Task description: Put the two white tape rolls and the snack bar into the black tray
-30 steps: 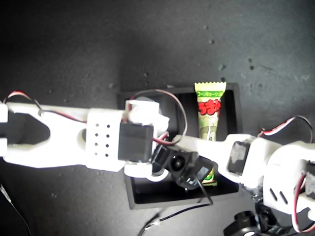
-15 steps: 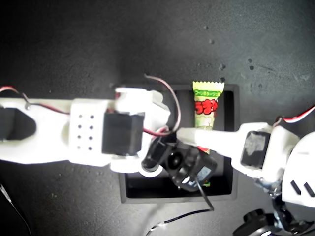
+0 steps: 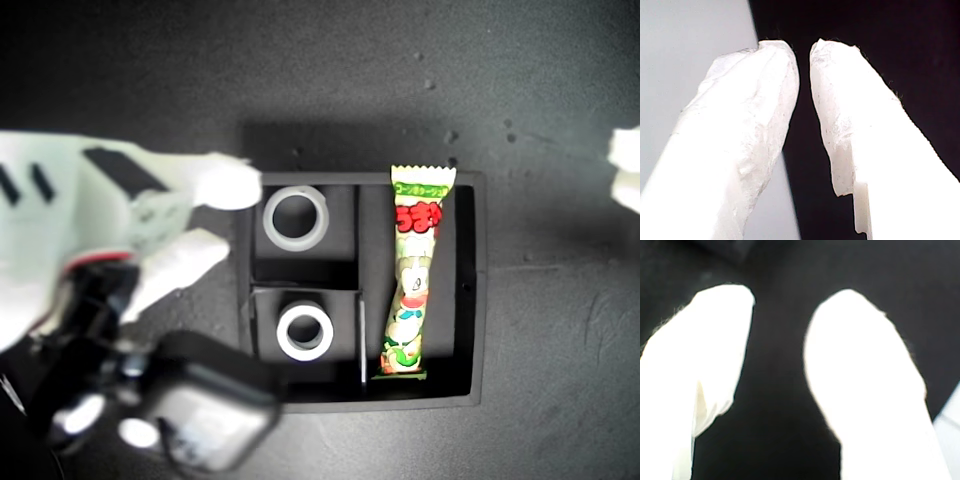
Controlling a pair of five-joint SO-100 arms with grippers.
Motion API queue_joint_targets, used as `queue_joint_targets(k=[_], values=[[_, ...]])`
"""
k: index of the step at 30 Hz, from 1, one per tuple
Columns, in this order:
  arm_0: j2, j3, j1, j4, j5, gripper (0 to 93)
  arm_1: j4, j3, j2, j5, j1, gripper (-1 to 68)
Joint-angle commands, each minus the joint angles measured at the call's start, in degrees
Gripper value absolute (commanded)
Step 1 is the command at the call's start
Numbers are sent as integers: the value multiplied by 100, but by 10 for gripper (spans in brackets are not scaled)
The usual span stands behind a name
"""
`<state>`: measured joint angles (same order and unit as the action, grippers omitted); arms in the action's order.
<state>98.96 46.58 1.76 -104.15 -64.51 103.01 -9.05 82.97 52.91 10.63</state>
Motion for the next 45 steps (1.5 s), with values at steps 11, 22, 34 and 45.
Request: queue_joint_targets(k=[11, 22, 34, 45], values=[[6038, 6891, -545, 2241, -545, 1, -1178, -7875, 5880, 2136, 387, -6], [7172, 9659, -817, 3243, -905, 1, -2435, -13562, 10679, 2856, -26, -6], [9492, 12103, -1046, 3331, -1336, 1, -3753, -15812, 10881, 2294, -44, -6], [9501, 13210, -1099, 3384, -1696, 0, -3771, -16998, 10890, 2522, -35, -4]])
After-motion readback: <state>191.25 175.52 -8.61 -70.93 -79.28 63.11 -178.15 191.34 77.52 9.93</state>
